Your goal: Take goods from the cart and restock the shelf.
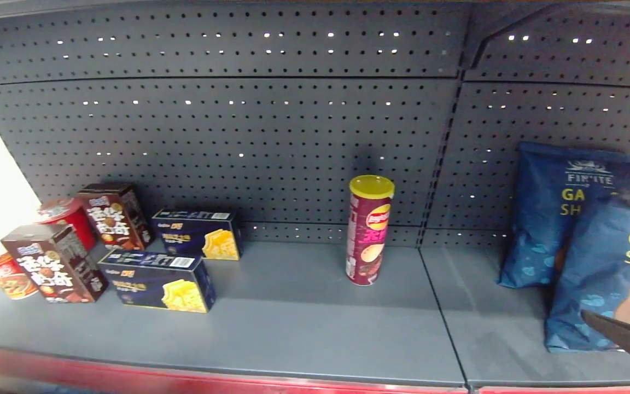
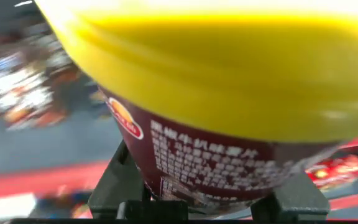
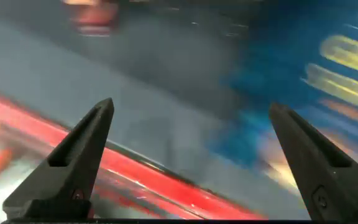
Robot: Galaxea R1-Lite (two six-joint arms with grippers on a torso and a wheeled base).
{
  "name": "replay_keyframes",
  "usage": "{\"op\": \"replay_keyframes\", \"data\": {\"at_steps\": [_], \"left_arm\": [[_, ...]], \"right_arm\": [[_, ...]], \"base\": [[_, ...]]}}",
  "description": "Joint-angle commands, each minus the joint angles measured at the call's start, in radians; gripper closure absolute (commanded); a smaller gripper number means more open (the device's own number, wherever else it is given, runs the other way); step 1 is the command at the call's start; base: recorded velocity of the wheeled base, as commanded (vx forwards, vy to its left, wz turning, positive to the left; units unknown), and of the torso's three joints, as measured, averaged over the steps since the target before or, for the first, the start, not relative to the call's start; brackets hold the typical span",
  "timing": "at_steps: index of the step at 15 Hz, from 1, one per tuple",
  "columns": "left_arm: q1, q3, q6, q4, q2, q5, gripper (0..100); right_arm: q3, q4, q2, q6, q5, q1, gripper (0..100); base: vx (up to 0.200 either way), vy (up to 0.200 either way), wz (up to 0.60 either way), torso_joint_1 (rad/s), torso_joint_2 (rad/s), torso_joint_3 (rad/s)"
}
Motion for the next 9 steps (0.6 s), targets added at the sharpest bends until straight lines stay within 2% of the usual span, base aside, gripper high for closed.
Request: {"op": "replay_keyframes", "data": {"at_steps": [1, 3, 4, 6, 8, 9], "left_arm": [[0.0, 0.012, -0.002, -0.001, -0.005, 0.0, 100], [0.0, 0.018, 0.0, 0.001, -0.015, 0.0, 100], [0.0, 0.018, -0.002, 0.001, -0.016, 0.0, 100], [0.002, 0.027, -0.002, 0.001, -0.024, 0.002, 100], [0.0, 0.03, -0.002, 0.002, -0.041, 0.012, 100], [0.0, 0.028, -0.002, 0.002, -0.047, 0.015, 100]], "right_arm": [[0.007, -0.023, 0.016, 0.016, 0.056, 0.007, 0], [0.013, -0.071, 0.114, 0.016, 0.073, 0.007, 0], [0.021, -0.138, 0.168, 0.019, 0.075, 0.007, 0], [0.049, -0.5, 0.383, 0.015, 0.119, 0.001, 0], [0.015, -0.715, 0.561, 0.007, 0.141, 0.008, 0], [-0.006, -0.759, 0.611, 0.007, 0.137, 0.017, 0]], "base": [[0.0, 0.0, 0.0, -0.129, 0.32, 0.178], [0.0, 0.0, 0.0, -0.144, 0.35, 0.2], [0.0, 0.0, 0.0, -0.134, 0.35, 0.212], [0.0, 0.0, 0.0, -0.102, 0.3, 0.168], [0.0, 0.0, 0.0, -0.019, 0.07, 0.044], [0.0, 0.0, 0.0, 0.0, 0.0, 0.0]]}}
